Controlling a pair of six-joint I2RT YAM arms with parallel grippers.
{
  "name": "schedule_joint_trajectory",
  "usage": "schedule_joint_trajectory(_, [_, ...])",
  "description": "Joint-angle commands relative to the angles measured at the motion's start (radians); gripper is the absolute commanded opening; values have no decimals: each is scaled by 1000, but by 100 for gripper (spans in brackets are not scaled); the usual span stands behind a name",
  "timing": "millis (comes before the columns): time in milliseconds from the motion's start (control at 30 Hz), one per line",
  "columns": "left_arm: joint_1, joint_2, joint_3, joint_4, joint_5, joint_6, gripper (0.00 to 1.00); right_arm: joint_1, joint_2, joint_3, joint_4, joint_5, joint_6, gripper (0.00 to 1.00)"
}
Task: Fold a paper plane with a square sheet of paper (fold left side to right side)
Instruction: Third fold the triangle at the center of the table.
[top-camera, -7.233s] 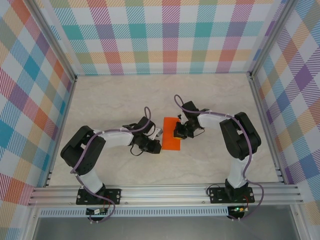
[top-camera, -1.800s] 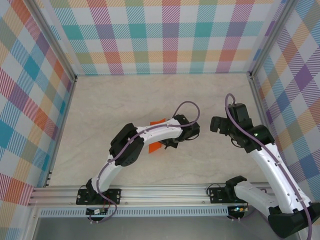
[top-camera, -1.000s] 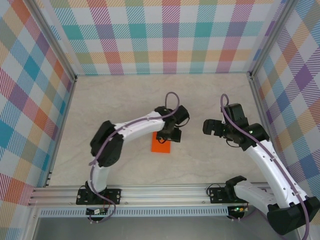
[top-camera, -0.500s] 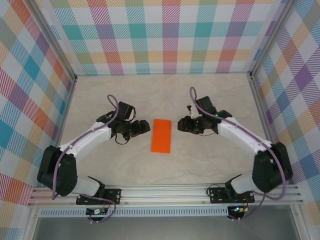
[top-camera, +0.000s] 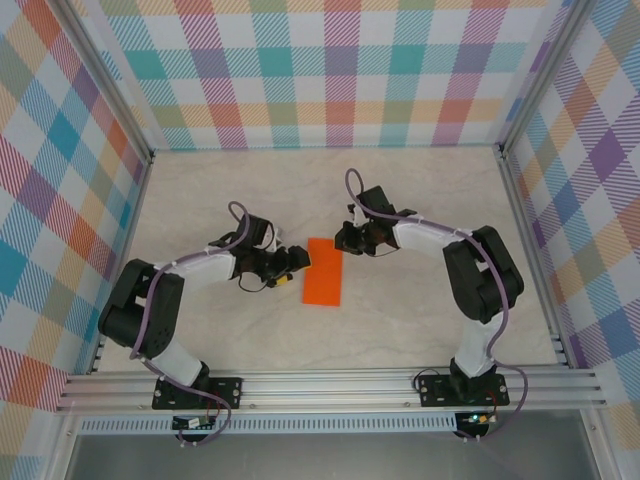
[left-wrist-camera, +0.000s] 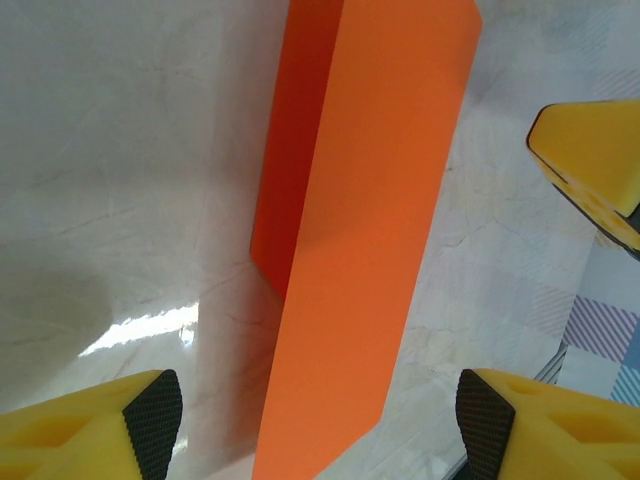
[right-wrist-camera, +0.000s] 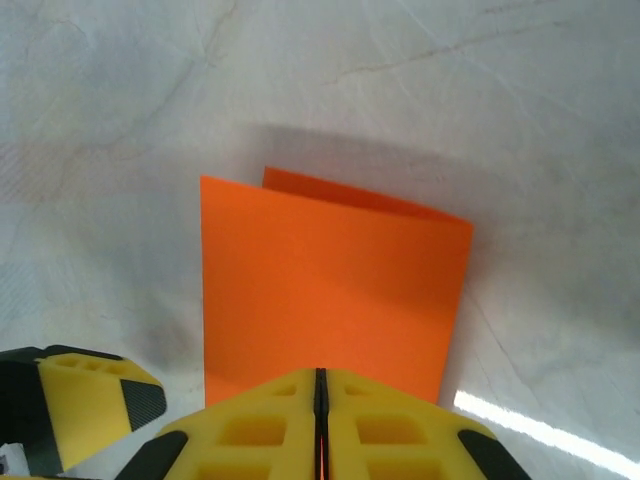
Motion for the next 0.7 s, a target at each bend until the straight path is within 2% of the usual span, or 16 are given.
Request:
schedule_joint_trajectory(0, [14, 51, 29, 64, 45, -31, 75, -1, 44, 46, 8, 4, -21, 8])
schedule_joint_trajectory(667, [-13, 158, 63, 129, 119, -98, 68, -2, 142, 87, -36, 43, -71, 6])
